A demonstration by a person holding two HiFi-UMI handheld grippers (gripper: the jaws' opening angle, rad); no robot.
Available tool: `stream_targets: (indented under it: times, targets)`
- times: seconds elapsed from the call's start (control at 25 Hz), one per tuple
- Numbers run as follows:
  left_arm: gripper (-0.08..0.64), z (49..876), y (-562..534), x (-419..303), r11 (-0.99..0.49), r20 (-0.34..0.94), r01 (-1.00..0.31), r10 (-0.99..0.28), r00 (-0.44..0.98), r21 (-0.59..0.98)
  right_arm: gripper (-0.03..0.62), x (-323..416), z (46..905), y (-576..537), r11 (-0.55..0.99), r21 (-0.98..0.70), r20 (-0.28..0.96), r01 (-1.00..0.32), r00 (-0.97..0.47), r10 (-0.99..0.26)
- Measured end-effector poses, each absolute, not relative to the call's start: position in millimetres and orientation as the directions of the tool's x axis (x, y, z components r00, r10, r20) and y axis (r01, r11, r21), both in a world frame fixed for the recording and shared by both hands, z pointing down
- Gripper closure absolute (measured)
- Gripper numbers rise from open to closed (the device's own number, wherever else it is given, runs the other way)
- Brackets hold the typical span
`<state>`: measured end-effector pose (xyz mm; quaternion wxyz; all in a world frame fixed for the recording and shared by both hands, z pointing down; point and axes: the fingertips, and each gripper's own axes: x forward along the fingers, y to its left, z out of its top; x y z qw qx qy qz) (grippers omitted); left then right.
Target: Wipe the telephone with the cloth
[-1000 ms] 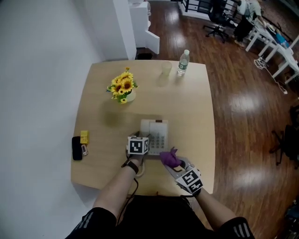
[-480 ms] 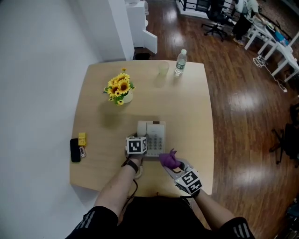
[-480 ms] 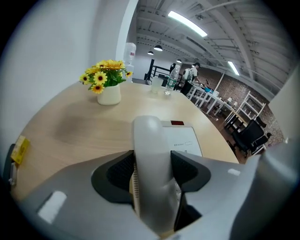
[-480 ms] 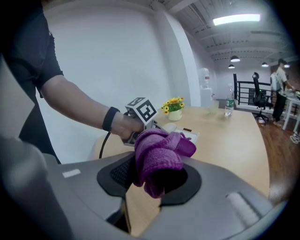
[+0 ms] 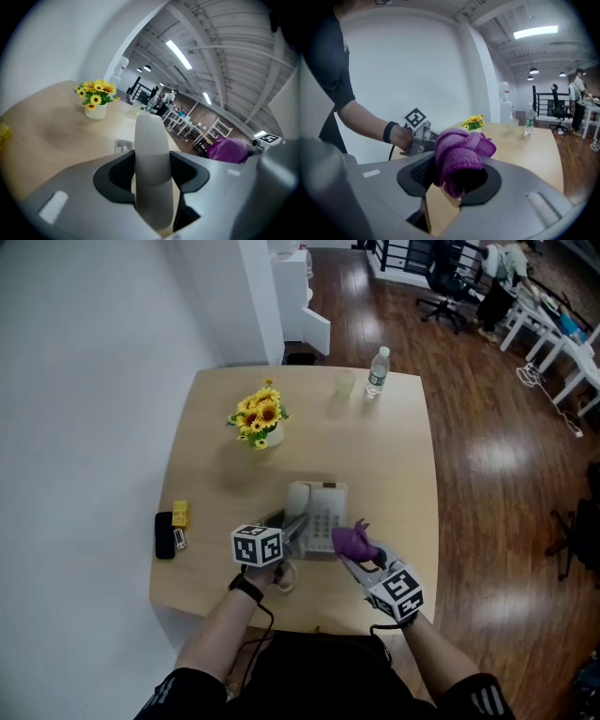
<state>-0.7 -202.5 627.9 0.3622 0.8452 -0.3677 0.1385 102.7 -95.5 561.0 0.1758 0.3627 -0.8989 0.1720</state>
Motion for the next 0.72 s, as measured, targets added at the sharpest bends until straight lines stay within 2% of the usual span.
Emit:
stream_targets:
  times: [0.32,0.48,0.72]
  targets:
    - [0.344,508,-141,-16,-0.602,0.247,-0.553,-0.517,0.820,0.576,0.448,32,452,-110,0.801,0.095,0.309,-0.591,-0.747,-0.589]
    - [0.345,475,-112,-28,-0.661,0.203,-0.527,-0.505,0.839,0.535,0.451,-5,430,-91,0.818,0.202,0.305,-0.538,-0.759,-0.575]
    - [0.345,454,-80,-55,-0.727,0.143,-0.471,-0.468,0.872,0.500,0.453,-22,400,-76,0.814,0.225,0.275,-0.536,-0.766,-0.581]
